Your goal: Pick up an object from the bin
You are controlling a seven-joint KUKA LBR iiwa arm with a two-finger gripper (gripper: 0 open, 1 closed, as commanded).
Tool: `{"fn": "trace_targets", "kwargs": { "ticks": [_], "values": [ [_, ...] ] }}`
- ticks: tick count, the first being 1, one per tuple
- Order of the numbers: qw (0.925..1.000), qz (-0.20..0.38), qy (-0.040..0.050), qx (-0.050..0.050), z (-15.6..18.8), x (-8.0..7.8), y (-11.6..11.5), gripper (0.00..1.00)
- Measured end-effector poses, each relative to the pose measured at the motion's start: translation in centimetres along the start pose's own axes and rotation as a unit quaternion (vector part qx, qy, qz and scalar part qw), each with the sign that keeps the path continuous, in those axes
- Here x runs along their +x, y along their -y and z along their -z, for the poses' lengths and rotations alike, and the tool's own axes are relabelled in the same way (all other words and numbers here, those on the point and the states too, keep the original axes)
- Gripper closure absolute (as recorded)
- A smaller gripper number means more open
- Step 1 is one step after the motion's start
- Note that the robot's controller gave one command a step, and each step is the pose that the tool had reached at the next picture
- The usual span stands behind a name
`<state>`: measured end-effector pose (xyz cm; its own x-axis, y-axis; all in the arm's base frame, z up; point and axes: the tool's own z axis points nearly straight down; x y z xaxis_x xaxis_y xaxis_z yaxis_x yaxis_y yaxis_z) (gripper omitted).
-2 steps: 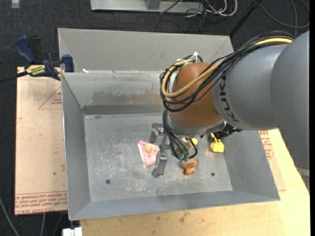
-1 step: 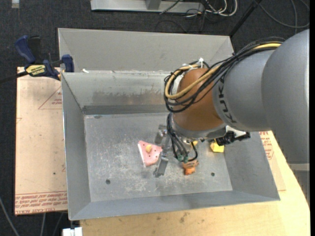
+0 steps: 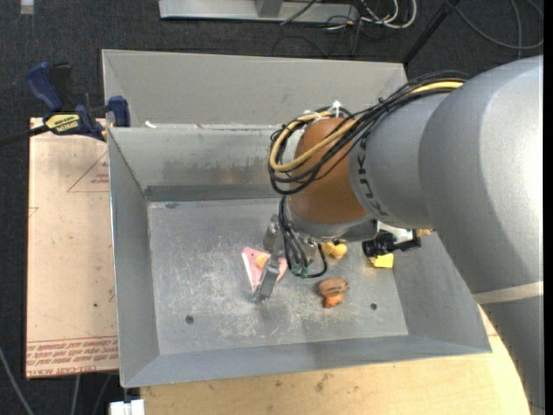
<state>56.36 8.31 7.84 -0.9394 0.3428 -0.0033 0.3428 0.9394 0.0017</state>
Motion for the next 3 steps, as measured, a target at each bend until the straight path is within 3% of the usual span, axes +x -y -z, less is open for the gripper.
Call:
{"fn": "trace_targets", "kwargs": {
  "ticks": [1, 2, 3],
  "values": [
    [0.9998, -0.018, -0.0019, 0.001, -0.1, 2.2, 0.5, 1.0],
    [0.9998, -0.018, -0.0018, 0.001, -0.1, 2.2, 0.5, 1.0],
    [1.0, -0.008, -0.001, 0.0, 12.3, 3.9, 0.9, 1.0]
  ]
}}
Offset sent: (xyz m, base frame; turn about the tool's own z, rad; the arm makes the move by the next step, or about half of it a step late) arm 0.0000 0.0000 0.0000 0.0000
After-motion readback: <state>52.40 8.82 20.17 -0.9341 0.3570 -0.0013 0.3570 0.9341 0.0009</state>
